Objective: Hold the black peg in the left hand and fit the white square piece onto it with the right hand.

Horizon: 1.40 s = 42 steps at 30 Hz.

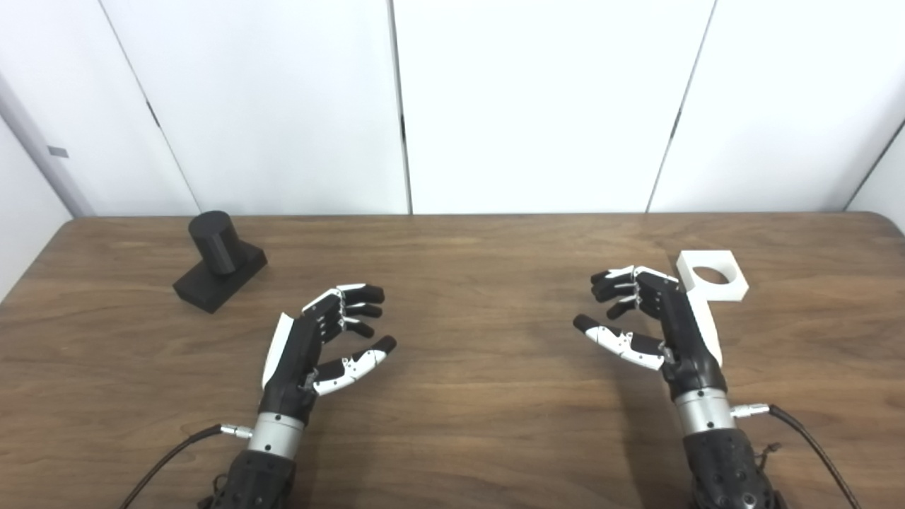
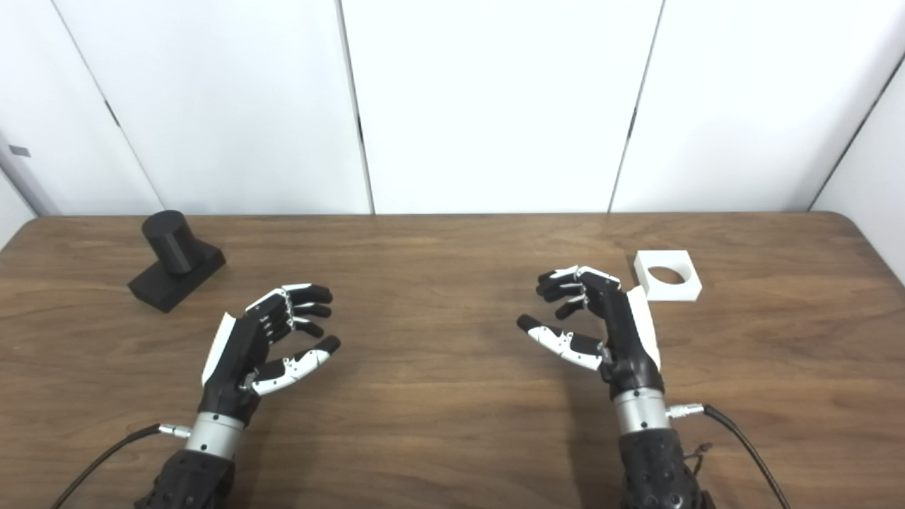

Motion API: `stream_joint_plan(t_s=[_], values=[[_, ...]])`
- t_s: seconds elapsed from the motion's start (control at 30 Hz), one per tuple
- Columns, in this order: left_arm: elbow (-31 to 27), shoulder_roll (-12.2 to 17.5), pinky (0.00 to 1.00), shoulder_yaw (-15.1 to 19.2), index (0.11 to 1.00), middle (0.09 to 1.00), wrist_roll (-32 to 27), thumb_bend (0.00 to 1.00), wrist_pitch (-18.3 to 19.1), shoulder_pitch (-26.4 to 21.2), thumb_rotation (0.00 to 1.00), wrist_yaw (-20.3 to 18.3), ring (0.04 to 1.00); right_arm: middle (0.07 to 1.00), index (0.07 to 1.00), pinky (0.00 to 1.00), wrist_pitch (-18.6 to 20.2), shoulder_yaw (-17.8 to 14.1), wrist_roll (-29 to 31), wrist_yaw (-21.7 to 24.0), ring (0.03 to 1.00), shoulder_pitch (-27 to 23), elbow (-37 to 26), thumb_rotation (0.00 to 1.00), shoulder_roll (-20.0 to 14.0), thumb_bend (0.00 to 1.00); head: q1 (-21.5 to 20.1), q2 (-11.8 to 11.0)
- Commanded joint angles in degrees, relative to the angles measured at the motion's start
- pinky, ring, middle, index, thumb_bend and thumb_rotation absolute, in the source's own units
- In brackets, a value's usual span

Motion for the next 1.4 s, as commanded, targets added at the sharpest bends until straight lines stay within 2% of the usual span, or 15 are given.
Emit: stream_joint_plan(t_s=[0.0,0.1,0.23,0.37,0.5,0.7,0.9,1.13,1.3,1.37], values=[[-0.44,0.25,0.54,0.16,0.669,0.713,-0.27,0.63,-1.55,-1.6,0.0,0.43,0.667,0.641,0.493,0.46,-2.18,-0.04,0.38,-0.42,0.589,-1.11,-1.77,0.12,-0.06,0.5,-0.03,0.05],[-0.38,0.31,0.55,0.11,0.669,0.71,-0.29,0.63,-1.6,-1.64,0.0,0.33,0.669,0.637,0.493,0.44,-2.06,-0.06,0.28,-0.48,0.576,-1.21,-1.71,0.12,-0.07,0.5,0.15,0.05],[-0.52,0.12,0.56,-0.12,0.668,0.709,0.51,0.63,-1.67,-1.52,0.0,0.63,0.668,0.628,0.493,0.43,-2.8,-0.26,-0.14,-0.98,0.567,-1.24,-1.35,0.12,-0.27,0.5,2.52,-0.21],[-1.01,-0.28,0.58,-0.82,0.677,0.713,1.78,0.62,-1.13,-1.43,0.0,0.87,0.677,0.615,0.492,0.42,-3.41,-0.64,-0.46,-1.12,0.561,-1.34,-1.14,0.12,-1.09,0.5,7.37,-0.46],[-0.69,-1.41,0.55,-1.37,0.672,0.711,2.55,0.62,-1.14,-1.56,0.0,1.35,0.667,0.621,0.492,0.42,-2.95,-0.97,0.12,-0.28,0.559,-1.09,-1.92,0.12,-2.07,0.5,11.26,-1.21],[0.16,-2.67,0.52,-2.01,0.654,0.705,3.61,0.63,-1.8,-2.01,0.0,2.21,0.653,0.614,0.491,0.4,-4.34,-1.26,1.06,-0.17,0.531,-1.06,-1.83,0.11,-3.12,0.5,14.64,-2.02],[0.51,-3.11,0.49,-2.25,0.651,0.703,3.73,0.62,-1.79,-2.33,0.0,2.64,0.649,0.621,0.49,0.41,-2.46,-1.49,1.44,0.03,0.539,-0.93,-2.88,0.11,-2.89,0.5,15.67,-2.55],[-0.16,-3.09,0.48,-2.14,0.65,0.698,4.58,0.63,-1.46,-2.31,0.0,3.16,0.644,0.607,0.489,0.4,-2.31,-1.36,0.71,-0.04,0.531,-1.02,-3.57,0.11,-2.9,0.5,15.67,-2.55],[-2.54,-2.27,0.47,-1.68,0.658,0.692,8.05,0.66,0.76,-2.88,0.0,4.19,0.643,0.606,0.489,0.4,-1.65,-1.53,0.81,0.13,0.538,-0.93,-4.32,0.11,-2.92,0.5,16.11,-2.55],[-3.76,-1.71,0.49,-1.29,0.662,0.697,9.37,0.69,2.5,-3.31,0.04,4.56,0.65,0.606,0.489,0.4,-1.63,-1.62,0.96,0.12,0.54,-0.93,-4.3,0.11,-2.9,0.5,16.32,-2.57]])
